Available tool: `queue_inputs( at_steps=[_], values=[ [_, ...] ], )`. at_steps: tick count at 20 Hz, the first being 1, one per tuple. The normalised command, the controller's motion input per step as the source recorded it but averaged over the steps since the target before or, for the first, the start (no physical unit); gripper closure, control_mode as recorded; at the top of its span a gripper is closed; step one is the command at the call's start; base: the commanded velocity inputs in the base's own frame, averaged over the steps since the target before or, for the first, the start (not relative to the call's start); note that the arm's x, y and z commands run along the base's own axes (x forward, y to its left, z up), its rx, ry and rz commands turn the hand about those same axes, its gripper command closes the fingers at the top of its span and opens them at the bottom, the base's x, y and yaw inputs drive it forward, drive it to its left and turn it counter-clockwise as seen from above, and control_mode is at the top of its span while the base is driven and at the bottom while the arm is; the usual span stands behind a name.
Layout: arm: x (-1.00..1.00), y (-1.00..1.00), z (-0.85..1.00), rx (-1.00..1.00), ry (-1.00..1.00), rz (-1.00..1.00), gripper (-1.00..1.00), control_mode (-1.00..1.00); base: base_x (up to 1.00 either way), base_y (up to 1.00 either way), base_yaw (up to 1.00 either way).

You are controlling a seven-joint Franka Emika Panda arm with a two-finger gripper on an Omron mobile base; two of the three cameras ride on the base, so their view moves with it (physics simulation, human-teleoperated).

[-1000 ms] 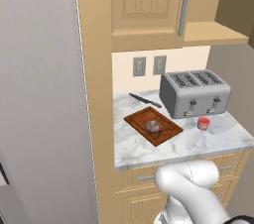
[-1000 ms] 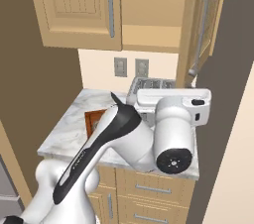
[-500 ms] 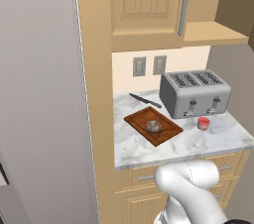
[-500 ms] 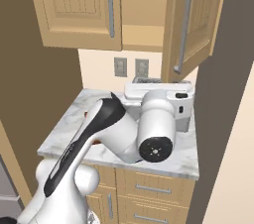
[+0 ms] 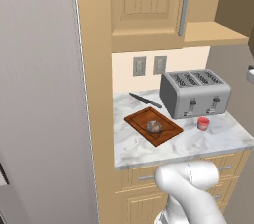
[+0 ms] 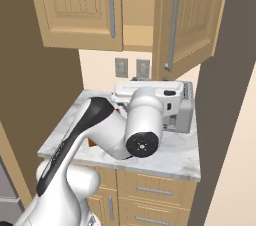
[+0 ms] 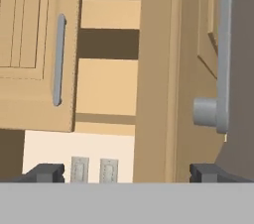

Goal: Pick the bread, place it on the cutting board, pick the jam, place it on the counter, and close the cabinet.

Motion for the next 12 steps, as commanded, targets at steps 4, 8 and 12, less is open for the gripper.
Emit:
queue_inputs(
  at_steps=[4,8,12],
  values=[
    [0.08,0.32,0.03,0.01,0.0,0.01,-1.0,-1.0,0.0,0.0,0.0],
    [0.03,0.32,0.06,0.01,0.0,0.02,-1.0,-1.0,0.0,0.0,0.0],
    [0.06,0.26,0.07,0.02,0.0,0.02,-1.0,-1.0,0.0,0.0,0.0]
  ],
)
